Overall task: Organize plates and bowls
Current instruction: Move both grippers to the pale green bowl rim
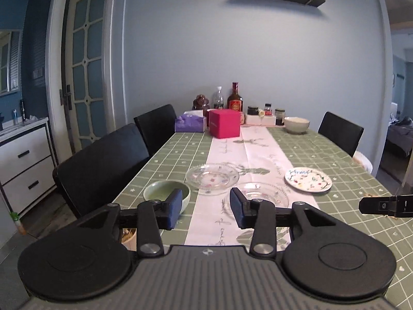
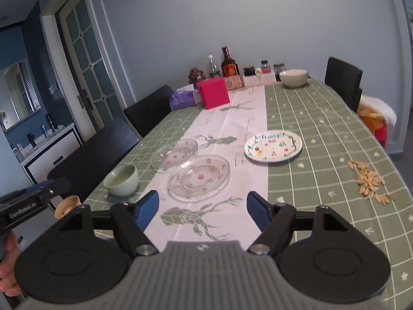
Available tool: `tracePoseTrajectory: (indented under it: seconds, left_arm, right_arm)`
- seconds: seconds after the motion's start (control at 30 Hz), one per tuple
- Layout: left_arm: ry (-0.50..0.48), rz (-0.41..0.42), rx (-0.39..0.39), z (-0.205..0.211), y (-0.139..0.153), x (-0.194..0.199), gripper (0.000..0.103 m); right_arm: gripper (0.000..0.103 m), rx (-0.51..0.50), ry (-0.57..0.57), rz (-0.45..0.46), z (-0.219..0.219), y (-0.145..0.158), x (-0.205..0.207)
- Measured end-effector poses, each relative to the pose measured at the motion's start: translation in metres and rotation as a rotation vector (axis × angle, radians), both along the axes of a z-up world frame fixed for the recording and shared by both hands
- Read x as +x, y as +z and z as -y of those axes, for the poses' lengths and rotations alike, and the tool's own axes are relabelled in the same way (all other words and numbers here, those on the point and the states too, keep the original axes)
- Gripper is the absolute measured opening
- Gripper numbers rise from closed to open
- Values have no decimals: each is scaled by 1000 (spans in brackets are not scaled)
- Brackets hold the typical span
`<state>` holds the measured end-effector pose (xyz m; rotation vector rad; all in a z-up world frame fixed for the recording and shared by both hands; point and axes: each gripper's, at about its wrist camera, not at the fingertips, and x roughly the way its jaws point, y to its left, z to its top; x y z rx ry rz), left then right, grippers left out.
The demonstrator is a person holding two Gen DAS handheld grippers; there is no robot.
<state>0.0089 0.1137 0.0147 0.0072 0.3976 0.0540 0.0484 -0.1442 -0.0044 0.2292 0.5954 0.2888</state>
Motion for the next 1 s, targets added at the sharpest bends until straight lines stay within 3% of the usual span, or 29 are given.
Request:
tracePoseTrajectory:
  seconds: [0.1, 0.3, 0.43, 0.53, 0.67, 0.83, 0.93, 1.0]
  left_arm:
    - [15, -47, -31, -6, -6, 5, 47]
    - [74, -130, -171, -40, -6, 15, 47]
    - [31, -190, -144, -54, -1, 26, 48]
    - [35, -183, -179, -72, 12, 35, 49]
    - [61, -250, -217, -101, 28, 63, 50]
    - [84, -353, -196, -123, 30, 116, 51]
    - [88, -436, -221, -132, 22, 151, 51]
    - [54, -496, -212, -133, 17, 177, 51]
  right_arm:
    - [74, 1, 2, -24, 3, -16, 9]
    - [74, 21, 34, -71, -1, -37, 28]
    - [74, 101, 116, -161, -8, -41, 55]
    - [73, 182, 189, -239, -16, -33, 78]
    - [73, 111, 258, -217, -45, -10, 102]
    - [73, 61, 317, -209, -87, 13, 139]
    - [73, 24, 299, -279, -113, 21, 168]
    - [73, 55, 312, -337, -128, 21, 185]
